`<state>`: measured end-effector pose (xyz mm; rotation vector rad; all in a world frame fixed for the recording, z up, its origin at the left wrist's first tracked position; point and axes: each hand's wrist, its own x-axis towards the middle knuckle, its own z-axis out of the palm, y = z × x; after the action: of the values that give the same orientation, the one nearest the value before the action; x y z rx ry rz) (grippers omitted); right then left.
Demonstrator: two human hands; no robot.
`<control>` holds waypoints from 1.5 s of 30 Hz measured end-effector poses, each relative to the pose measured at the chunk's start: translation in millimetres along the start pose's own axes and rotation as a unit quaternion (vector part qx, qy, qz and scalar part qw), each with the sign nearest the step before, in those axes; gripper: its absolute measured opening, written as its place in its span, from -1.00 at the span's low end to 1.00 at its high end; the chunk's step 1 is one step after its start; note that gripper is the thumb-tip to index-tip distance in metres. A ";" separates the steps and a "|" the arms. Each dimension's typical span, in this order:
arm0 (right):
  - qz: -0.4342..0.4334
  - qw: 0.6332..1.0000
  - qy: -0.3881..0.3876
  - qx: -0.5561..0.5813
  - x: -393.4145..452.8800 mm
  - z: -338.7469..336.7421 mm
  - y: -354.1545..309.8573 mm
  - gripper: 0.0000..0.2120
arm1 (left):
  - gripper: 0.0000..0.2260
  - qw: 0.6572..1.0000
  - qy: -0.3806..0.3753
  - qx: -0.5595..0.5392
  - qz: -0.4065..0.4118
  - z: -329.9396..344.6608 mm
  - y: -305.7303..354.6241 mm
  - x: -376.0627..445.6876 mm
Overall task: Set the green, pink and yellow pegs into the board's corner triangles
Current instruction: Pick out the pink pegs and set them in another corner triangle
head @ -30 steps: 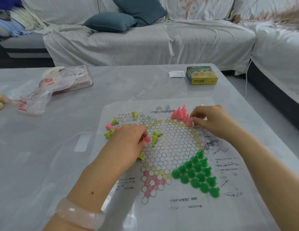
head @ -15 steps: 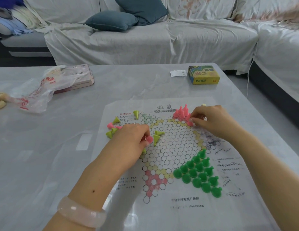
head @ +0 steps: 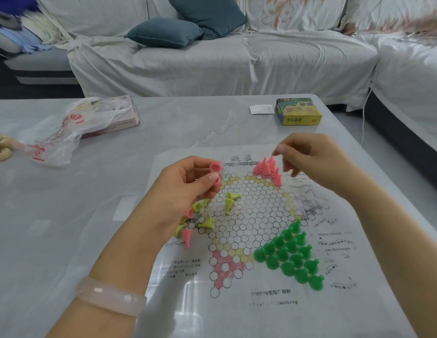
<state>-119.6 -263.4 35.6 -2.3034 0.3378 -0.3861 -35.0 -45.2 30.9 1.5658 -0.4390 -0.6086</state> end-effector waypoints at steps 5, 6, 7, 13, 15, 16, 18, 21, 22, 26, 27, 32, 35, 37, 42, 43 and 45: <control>-0.035 0.990 -0.119 0.068 -2.1 26.9 -24.8 -0.84 | -0.73 0.962 -0.068 -0.258 -0.053 2.9 5.1 -1.6; -0.042 0.989 -0.115 0.081 -2.5 32.3 -27.8 -0.82 | -0.72 0.959 -0.071 -0.270 -0.056 3.3 5.0 -1.8; -0.046 0.989 -0.106 0.096 -2.7 36.6 -30.4 -0.80 | -0.72 0.957 -0.074 -0.274 -0.058 4.1 4.6 -2.3; -0.046 0.976 -0.075 0.201 -1.7 43.0 -39.7 -0.82 | -0.74 0.963 -0.074 -0.254 -0.059 8.8 2.8 -2.7; -0.042 0.971 -0.072 0.224 -1.5 43.7 -40.8 -0.87 | -0.75 0.964 -0.072 -0.248 -0.057 9.5 2.6 -2.8; -0.037 0.968 -0.071 0.238 -1.6 44.2 -40.8 -0.89 | -0.76 0.966 -0.071 -0.244 -0.057 9.8 2.6 -2.9; -0.027 0.962 -0.070 0.263 -1.5 45.5 -40.4 -0.89 | -0.76 0.968 -0.064 -0.237 -0.058 10.4 2.1 -2.5; -0.018 0.959 -0.065 0.275 -1.1 43.5 -37.8 -0.91 | -0.71 0.970 -0.057 -0.229 -0.058 11.3 1.9 -1.9; -0.015 0.961 -0.061 0.270 -0.3 40.8 -36.2 -0.91 | -0.70 0.971 -0.054 -0.227 -0.059 11.4 1.5 -1.4; -0.021 0.990 0.018 0.139 6.6 19.2 -25.4 -0.90 | -0.80 0.968 -0.026 -0.239 -0.072 9.8 -0.6 0.9; -0.029 0.996 0.045 0.078 8.0 13.7 -22.6 -0.88 | -0.82 0.966 -0.012 -0.247 -0.076 9.2 -1.4 1.8; -0.041 0.984 0.088 -0.149 9.0 5.2 -4.6 -0.85 | -0.82 0.953 0.040 -0.286 -0.086 7.4 -3.8 5.1; -0.052 0.977 0.057 -0.199 10.3 10.6 4.8 -0.88 | -0.83 0.951 0.048 -0.293 -0.081 8.2 -3.3 5.7; -0.064 0.971 0.037 -0.228 11.8 14.7 8.4 -0.90 | -0.84 0.951 0.051 -0.295 -0.078 9.2 -2.9 5.7; -0.080 0.951 0.019 -0.297 13.0 24.7 13.7 -0.87 | -0.87 0.968 0.063 -0.236 -0.063 10.4 -2.2 3.9; -0.074 0.949 0.019 -0.306 12.4 25.7 13.7 -0.86 | -0.89 0.978 0.079 -0.184 -0.056 10.2 -3.4 3.8; -0.065 0.947 0.017 -0.314 11.4 27.6 13.5 -0.86 | -0.90 0.991 0.111 -0.074 -0.021 10.0 -6.1 4.1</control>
<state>-100.5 -258.7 9.4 -2.9587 0.3643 -0.4286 -38.5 -55.1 24.1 1.4837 -0.1893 -0.4803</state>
